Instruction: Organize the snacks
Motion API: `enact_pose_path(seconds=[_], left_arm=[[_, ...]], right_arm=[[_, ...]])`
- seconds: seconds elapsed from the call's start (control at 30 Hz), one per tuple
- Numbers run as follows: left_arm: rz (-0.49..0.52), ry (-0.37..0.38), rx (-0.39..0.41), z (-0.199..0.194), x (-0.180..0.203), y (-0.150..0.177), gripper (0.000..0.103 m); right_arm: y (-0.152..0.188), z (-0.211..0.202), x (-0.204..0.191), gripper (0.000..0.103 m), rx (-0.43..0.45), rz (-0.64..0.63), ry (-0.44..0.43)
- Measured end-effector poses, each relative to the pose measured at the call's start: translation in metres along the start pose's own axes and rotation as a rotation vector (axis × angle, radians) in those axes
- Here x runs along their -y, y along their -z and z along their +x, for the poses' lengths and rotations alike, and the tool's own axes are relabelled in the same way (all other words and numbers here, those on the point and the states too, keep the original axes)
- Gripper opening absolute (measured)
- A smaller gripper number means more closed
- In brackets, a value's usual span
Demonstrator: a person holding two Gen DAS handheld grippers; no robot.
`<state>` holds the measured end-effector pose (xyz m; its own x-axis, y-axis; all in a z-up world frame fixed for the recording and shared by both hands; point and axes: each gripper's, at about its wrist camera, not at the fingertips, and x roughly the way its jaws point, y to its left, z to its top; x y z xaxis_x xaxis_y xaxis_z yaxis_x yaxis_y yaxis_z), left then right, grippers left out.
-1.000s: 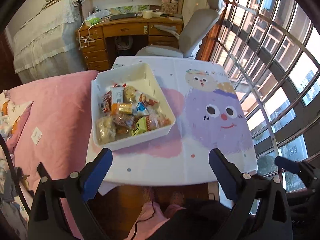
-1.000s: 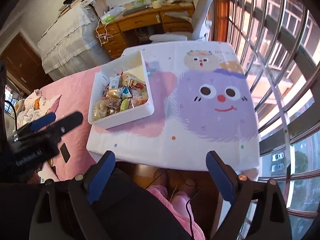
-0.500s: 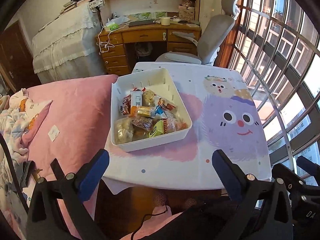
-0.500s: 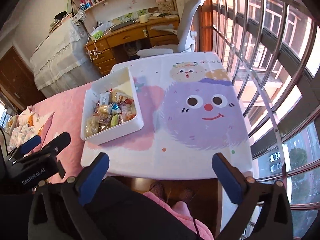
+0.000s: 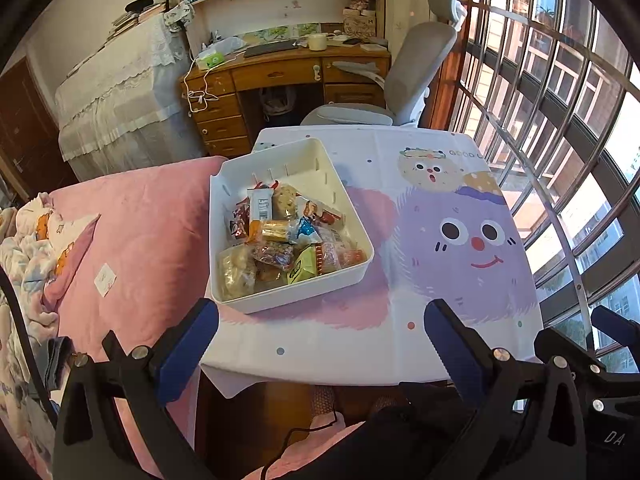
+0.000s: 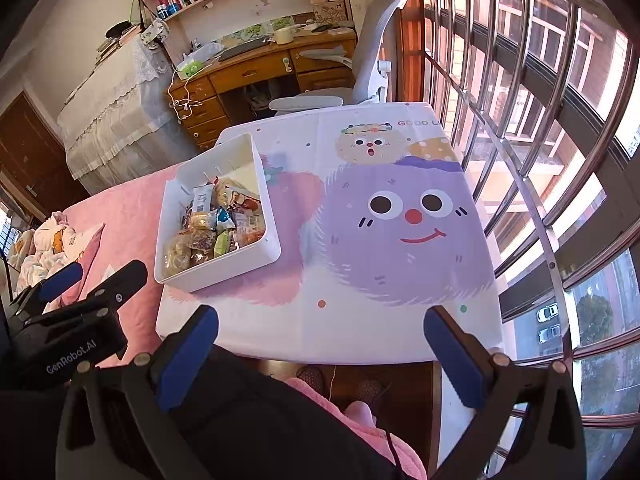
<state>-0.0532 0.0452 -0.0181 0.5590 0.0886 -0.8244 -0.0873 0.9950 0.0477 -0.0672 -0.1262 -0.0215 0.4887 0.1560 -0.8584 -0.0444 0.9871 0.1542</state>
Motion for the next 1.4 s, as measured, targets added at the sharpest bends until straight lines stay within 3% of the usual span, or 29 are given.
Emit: enact_pose_path(seconds=[1.4], left_arm=[[-0.001, -0.008, -0.013, 0.013, -0.008, -0.003, 0.102]], right_arm=[[-0.007, 0.015, -0.003, 0.103, -0.040, -0.007, -0.018]])
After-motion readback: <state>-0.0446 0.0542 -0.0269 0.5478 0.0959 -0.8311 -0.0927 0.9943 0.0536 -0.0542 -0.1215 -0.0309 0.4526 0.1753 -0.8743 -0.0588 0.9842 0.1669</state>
